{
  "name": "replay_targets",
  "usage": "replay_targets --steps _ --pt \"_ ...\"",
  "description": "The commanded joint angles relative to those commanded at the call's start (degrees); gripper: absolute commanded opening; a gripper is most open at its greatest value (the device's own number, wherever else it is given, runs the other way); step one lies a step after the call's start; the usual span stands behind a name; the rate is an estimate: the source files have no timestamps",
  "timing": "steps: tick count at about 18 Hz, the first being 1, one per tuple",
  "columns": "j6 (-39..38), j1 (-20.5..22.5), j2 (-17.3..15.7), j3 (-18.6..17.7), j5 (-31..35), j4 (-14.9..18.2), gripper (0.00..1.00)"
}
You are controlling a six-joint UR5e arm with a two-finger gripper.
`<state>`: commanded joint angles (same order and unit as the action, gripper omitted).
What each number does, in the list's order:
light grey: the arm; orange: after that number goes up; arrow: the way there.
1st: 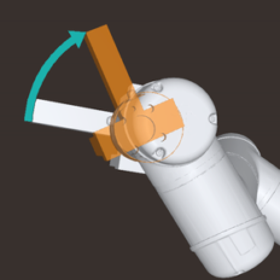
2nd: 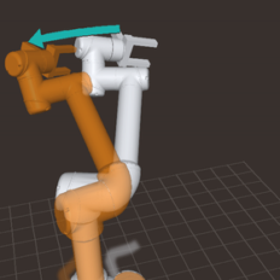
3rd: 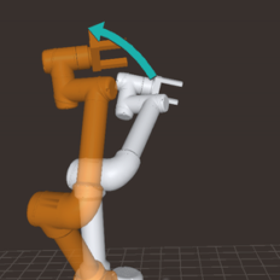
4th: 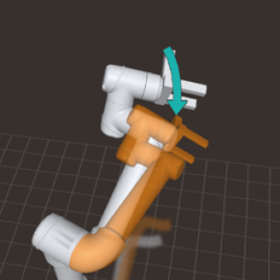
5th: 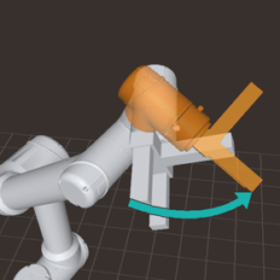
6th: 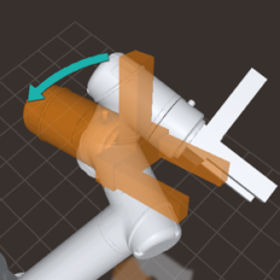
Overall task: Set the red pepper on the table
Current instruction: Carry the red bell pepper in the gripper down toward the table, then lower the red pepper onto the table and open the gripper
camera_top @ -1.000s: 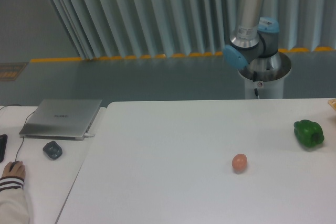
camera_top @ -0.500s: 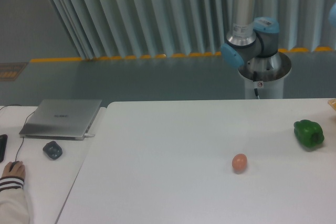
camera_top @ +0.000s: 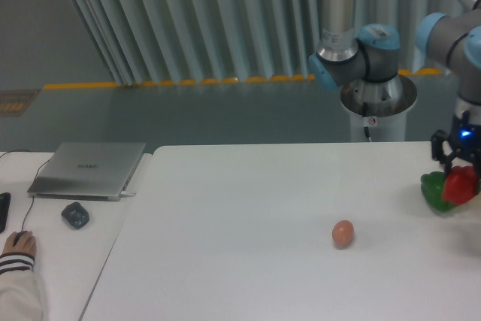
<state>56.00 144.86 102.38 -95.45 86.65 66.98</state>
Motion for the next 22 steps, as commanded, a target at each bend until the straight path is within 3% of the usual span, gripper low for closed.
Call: replay_targets --steps 7,22 --pt "-12.4 -9.4 5.9 0.6 8.8 -7.2 0.5" --pt "-17.7 -14.2 10.8 1.9 12.3 -9.3 0.54"
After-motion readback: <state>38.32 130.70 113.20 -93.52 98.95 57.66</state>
